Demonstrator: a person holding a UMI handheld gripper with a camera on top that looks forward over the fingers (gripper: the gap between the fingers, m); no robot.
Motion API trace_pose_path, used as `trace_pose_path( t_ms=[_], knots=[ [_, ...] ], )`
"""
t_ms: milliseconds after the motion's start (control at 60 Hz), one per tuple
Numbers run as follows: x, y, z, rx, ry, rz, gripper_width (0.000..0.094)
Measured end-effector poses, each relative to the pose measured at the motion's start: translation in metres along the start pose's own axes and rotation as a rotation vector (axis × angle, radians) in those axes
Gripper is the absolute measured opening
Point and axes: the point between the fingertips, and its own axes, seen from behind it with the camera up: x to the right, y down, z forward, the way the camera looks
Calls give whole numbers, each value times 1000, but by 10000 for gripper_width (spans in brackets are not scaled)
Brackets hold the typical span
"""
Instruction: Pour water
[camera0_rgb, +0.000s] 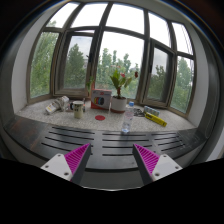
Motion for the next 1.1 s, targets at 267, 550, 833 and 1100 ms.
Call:
trace_pose_path(
  t_ms=[267, 550, 833, 1100],
  knots=[
    [32, 39, 41, -55, 25, 4, 859],
    [82, 36, 188, 18, 7, -17, 859],
    [108, -23, 362, 117, -34, 18, 855],
    [109, -48, 453, 177, -81, 31, 679]
  ],
)
